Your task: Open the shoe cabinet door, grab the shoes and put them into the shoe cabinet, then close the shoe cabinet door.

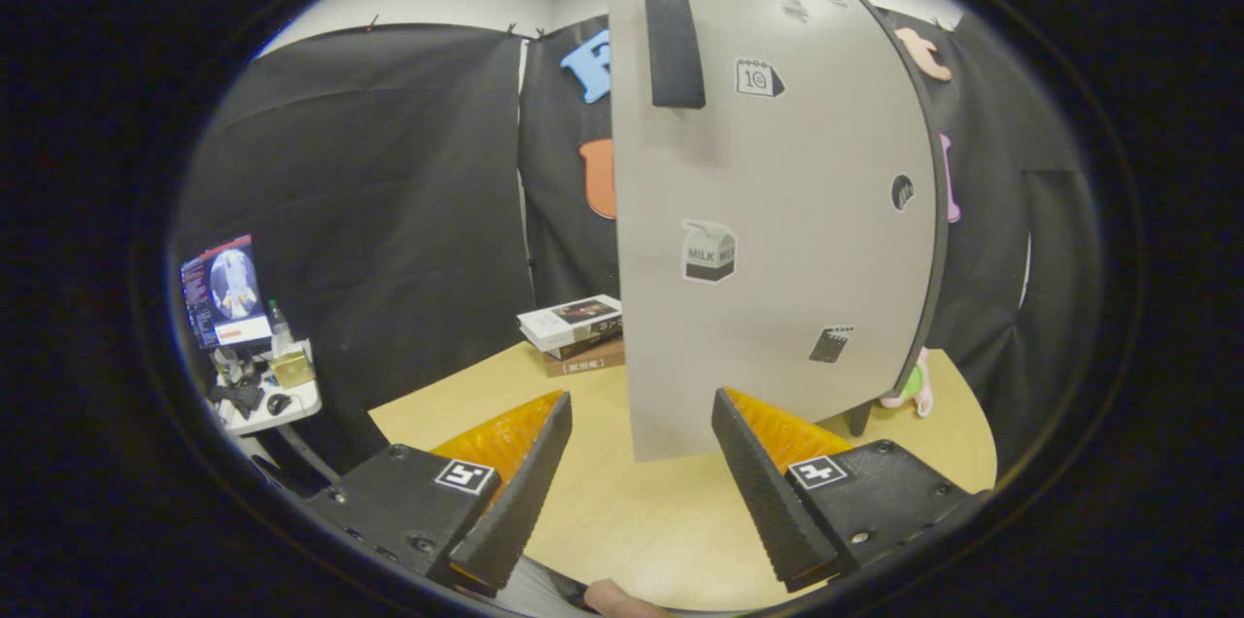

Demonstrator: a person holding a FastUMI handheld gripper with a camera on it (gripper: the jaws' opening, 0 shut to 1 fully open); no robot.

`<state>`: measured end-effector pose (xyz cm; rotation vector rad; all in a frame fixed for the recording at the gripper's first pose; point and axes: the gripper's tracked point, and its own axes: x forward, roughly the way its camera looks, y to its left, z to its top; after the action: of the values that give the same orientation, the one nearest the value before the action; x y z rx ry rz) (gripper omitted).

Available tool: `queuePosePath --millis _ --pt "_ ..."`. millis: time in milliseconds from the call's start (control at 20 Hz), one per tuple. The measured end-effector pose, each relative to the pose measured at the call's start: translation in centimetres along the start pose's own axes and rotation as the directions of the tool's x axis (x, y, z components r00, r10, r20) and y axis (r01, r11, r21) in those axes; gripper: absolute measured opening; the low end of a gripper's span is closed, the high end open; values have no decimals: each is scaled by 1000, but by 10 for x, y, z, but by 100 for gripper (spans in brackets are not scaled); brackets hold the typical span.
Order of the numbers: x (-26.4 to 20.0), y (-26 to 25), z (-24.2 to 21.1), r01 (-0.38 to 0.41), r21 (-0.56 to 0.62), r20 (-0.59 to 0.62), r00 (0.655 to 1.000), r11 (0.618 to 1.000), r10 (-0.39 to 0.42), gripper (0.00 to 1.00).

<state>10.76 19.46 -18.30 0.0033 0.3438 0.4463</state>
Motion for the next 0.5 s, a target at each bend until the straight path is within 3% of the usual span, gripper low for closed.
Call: queuePosePath --millis 500 --pt "-50 -20 34 205 -96 175 967 974 -186 98"
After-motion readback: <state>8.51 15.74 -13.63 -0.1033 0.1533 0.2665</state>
